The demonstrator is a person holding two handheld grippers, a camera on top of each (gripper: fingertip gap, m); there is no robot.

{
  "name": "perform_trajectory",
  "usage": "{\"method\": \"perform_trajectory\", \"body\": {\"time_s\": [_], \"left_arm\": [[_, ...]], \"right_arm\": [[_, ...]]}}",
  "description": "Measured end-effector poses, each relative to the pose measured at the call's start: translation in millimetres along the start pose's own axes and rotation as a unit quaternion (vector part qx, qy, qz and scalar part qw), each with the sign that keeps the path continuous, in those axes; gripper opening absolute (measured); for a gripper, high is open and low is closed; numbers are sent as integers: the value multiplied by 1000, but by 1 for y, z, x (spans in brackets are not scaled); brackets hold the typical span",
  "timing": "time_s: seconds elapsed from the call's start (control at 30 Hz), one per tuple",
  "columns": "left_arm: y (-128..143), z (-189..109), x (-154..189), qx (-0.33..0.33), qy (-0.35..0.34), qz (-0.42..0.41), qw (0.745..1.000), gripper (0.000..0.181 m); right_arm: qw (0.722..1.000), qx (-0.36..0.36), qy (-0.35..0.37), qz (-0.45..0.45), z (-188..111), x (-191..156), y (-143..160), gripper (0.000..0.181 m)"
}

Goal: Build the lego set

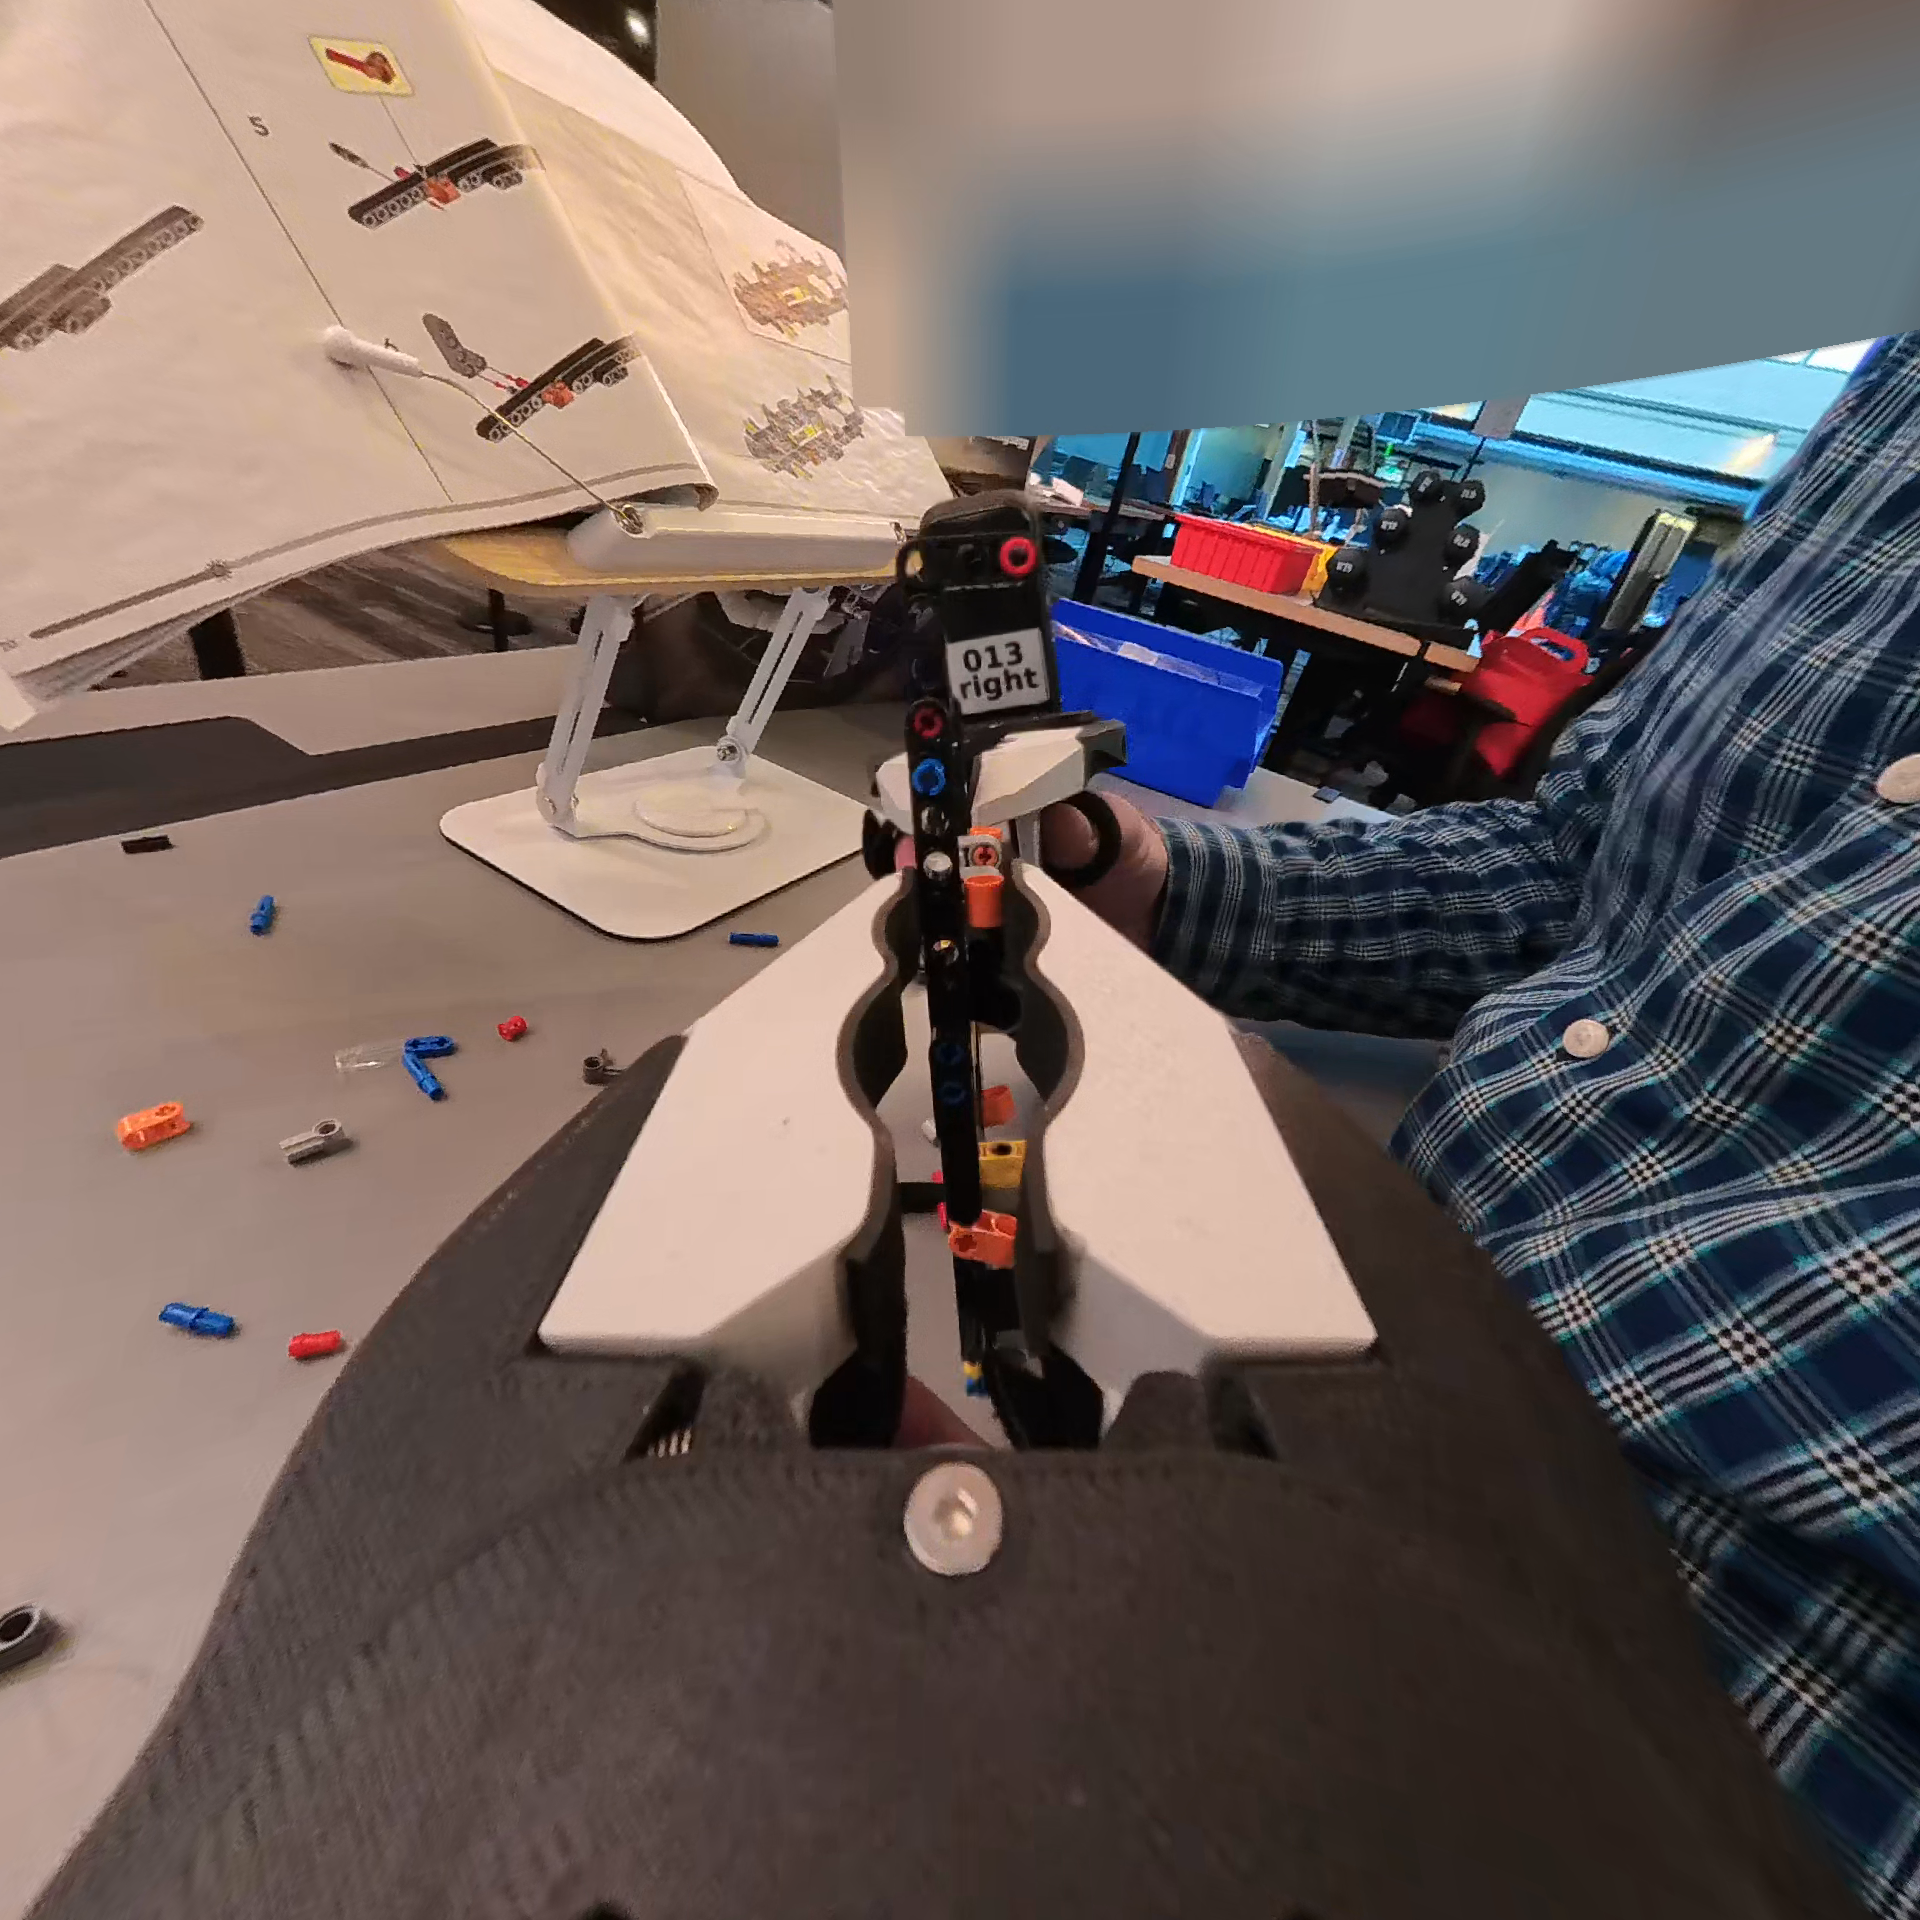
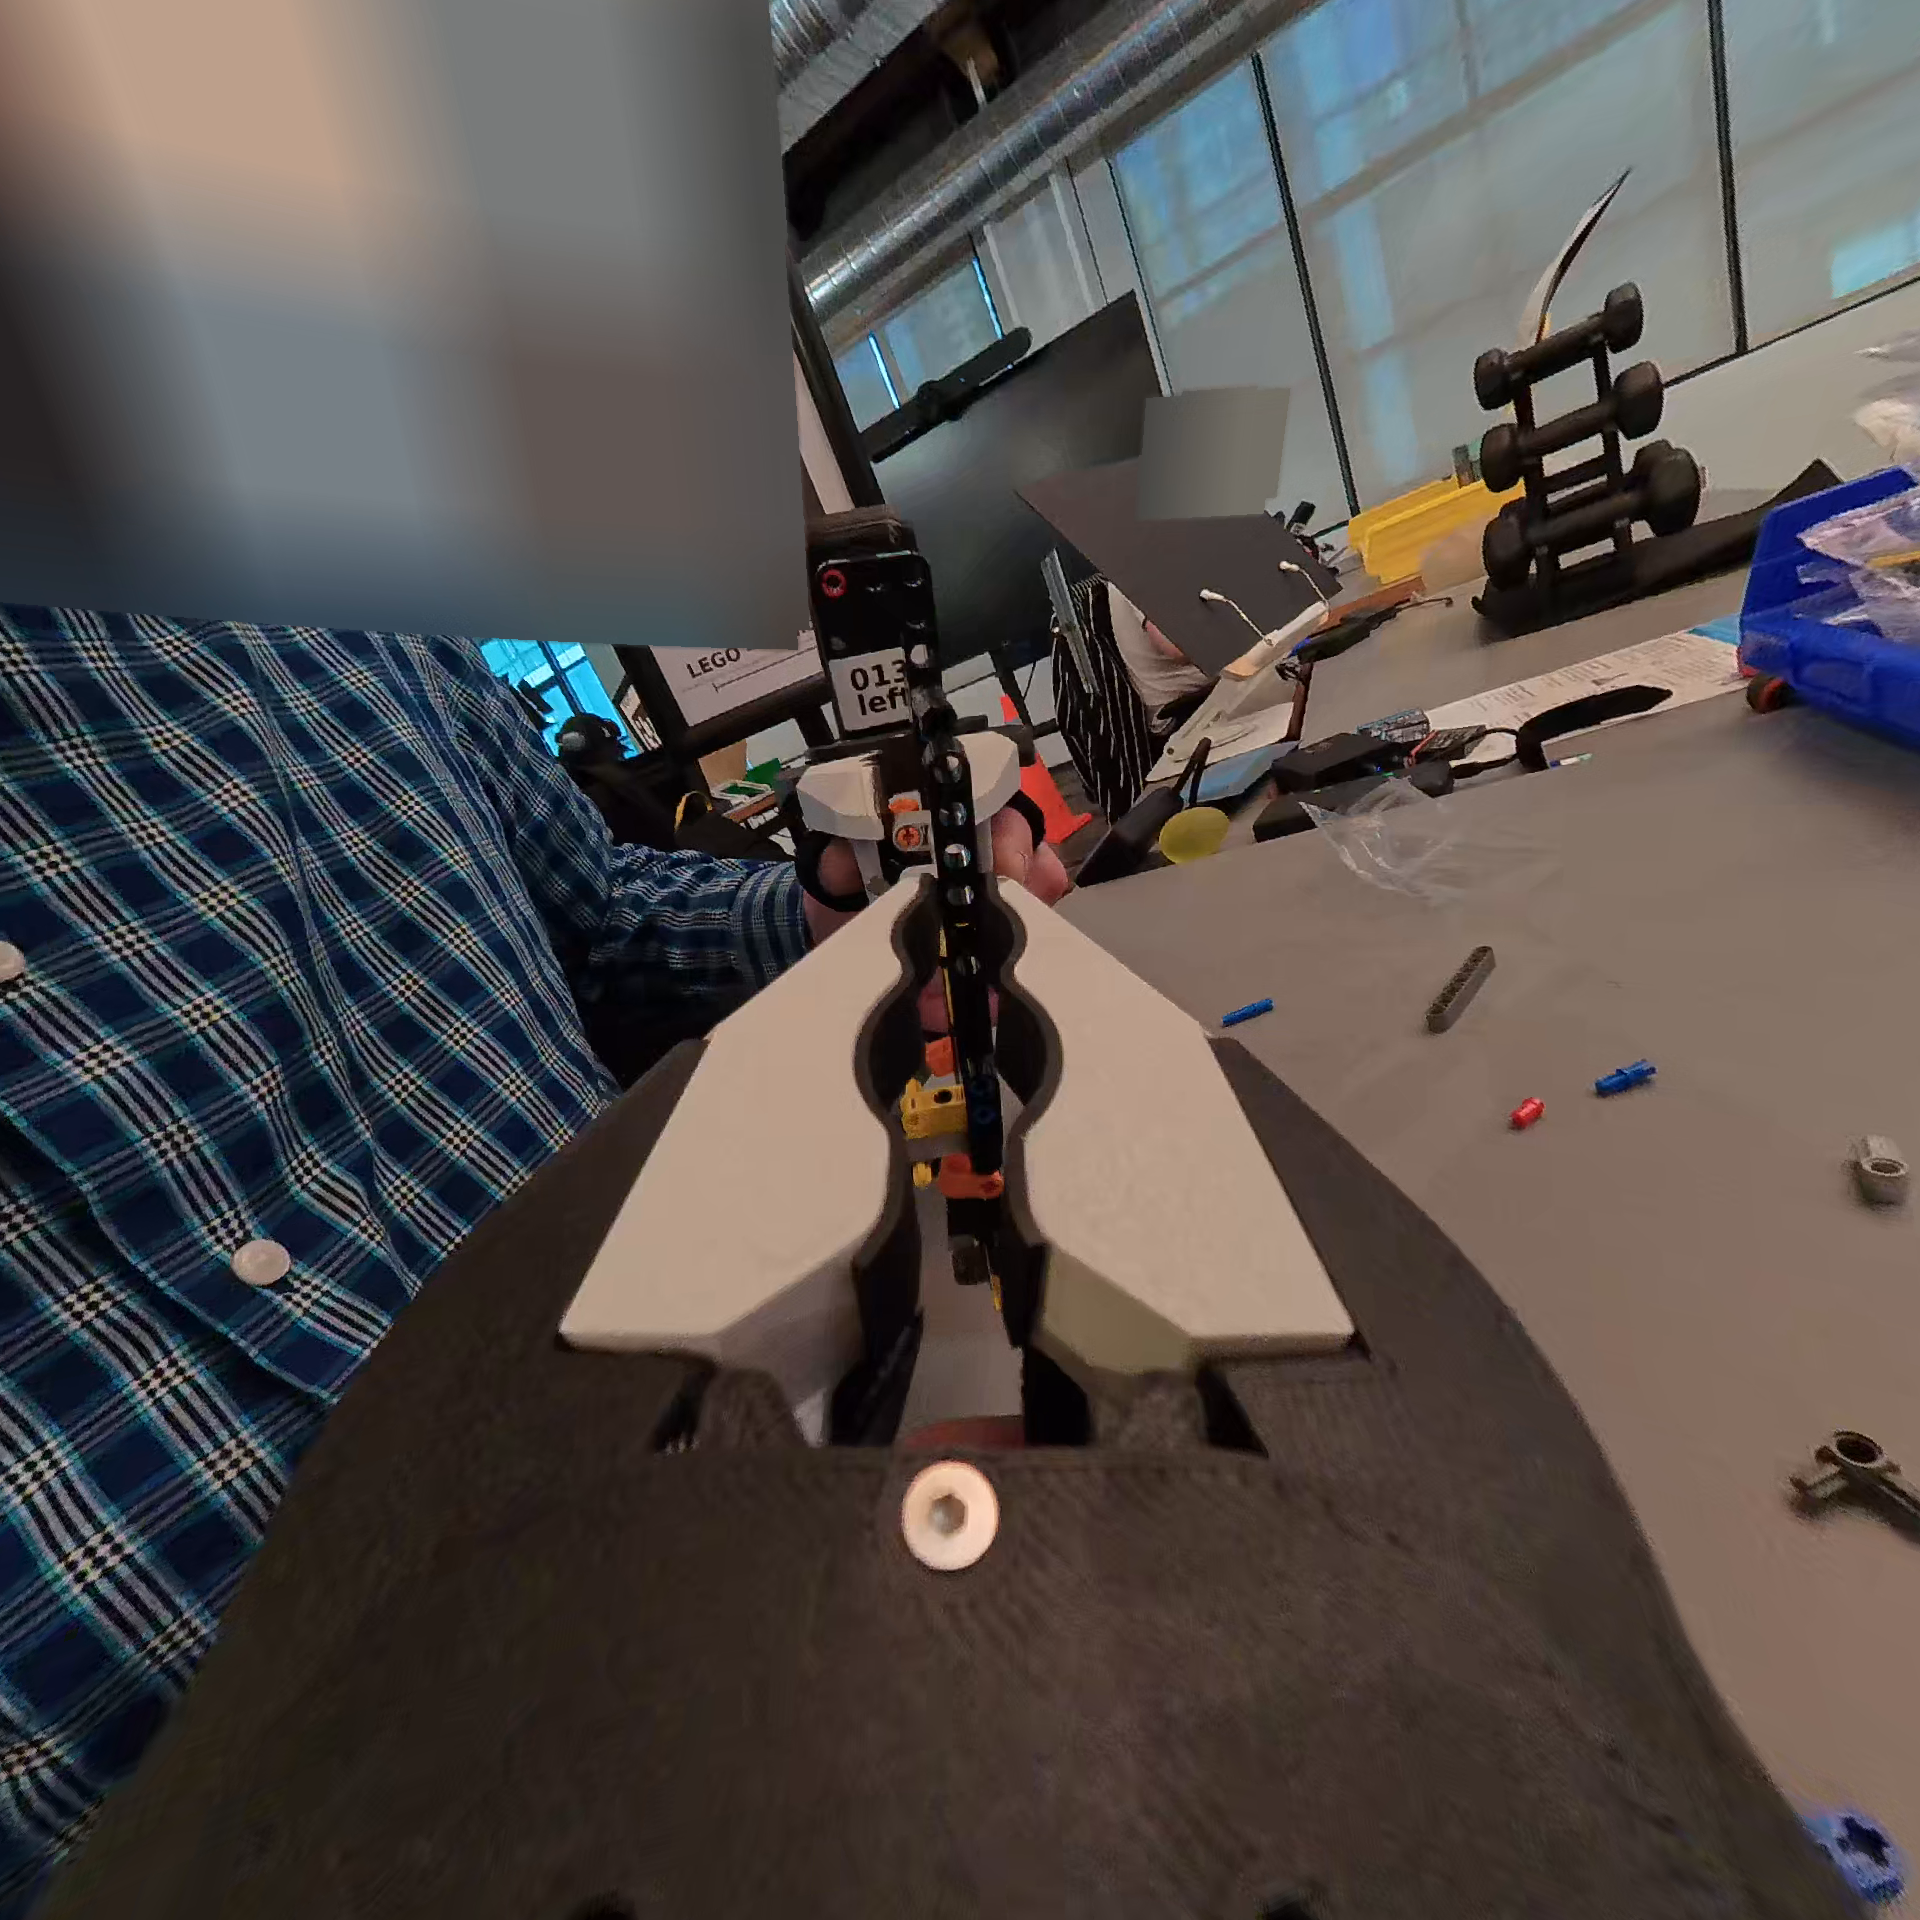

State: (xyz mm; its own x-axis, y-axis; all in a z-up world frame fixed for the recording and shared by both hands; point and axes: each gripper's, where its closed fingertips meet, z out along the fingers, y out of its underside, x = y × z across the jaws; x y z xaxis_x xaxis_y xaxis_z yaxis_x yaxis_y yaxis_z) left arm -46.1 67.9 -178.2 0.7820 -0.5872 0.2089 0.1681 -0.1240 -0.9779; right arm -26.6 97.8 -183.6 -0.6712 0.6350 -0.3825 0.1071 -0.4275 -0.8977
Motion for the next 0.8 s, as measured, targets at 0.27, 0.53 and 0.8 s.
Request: {"method": "perform_trajectory", "body": {"time_s": [0.27, 0.53, 0.8], "left_arm": [[1, 2, 4, -15, -13, 22, 1000, 14], [4, 4, 1, -17, -17, 9, 1000, 14], [9, 2, -1, -20, 4, -17, 1000, 14]], "right_arm": [[1000, 0, 1, -25, -1, -2, -2, 4], [999, 0, -1, -47, -3, -2, -6, 4], [999, -1, -1, -37, -3, 0, 0, 4]]}}
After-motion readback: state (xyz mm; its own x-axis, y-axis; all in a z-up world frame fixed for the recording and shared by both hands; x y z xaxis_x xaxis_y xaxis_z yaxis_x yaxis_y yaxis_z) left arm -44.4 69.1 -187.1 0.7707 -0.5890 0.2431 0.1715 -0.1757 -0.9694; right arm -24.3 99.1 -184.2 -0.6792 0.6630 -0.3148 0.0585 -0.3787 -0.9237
